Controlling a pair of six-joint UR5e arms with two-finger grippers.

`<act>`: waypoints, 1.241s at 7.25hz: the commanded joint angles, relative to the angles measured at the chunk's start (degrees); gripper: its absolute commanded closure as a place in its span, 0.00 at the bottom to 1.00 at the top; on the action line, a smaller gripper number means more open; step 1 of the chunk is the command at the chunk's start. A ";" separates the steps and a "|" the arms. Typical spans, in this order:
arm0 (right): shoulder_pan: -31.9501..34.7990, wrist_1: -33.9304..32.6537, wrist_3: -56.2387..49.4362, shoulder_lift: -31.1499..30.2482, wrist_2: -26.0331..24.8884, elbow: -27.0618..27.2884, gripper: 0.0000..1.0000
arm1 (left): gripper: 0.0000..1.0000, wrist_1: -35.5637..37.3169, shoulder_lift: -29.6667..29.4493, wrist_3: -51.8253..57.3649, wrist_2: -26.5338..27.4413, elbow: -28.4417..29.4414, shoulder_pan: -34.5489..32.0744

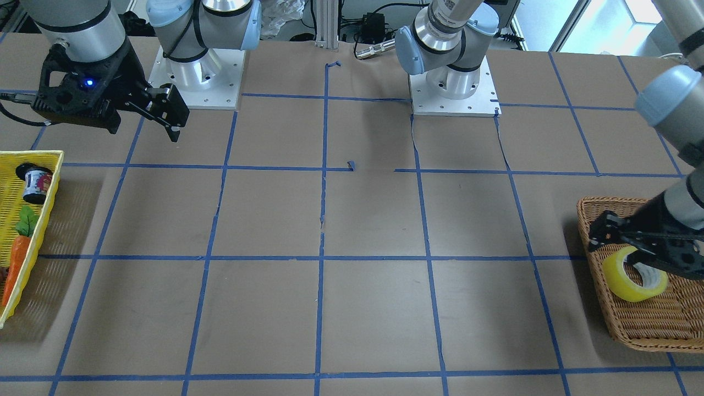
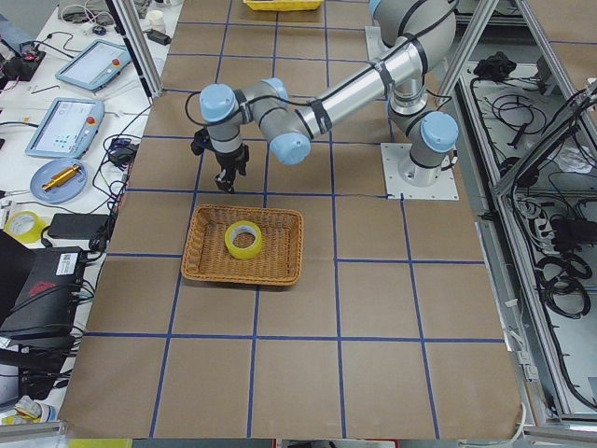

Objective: Transfer tape with both arms

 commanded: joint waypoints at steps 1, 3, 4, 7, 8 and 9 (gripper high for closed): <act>0.00 0.00 -0.04 0.07 -0.25 0.03 0.00 | 0.25 -1.29 8.51 -21.02 -1.02 -7.58 -9.88; 0.00 0.00 0.05 0.07 -0.08 0.99 0.00 | 0.22 -1.38 13.53 -38.01 0.11 -8.85 -19.88; 0.00 -0.43 0.31 -0.02 0.10 1.34 0.00 | 0.02 -1.81 16.51 -39.65 1.95 -7.71 -22.89; 0.00 -0.44 0.05 -0.02 0.10 1.35 0.00 | 0.00 -12.98 20.50 -42.12 1.62 -3.48 -23.36; 0.00 -0.44 0.40 -0.10 0.19 1.35 0.00 | 0.00 -13.07 21.11 -41.78 1.62 -2.70 -22.84; 0.00 -0.44 0.05 -0.02 0.19 1.35 0.00 | 0.00 -12.89 20.24 -41.69 1.27 -1.21 -22.31</act>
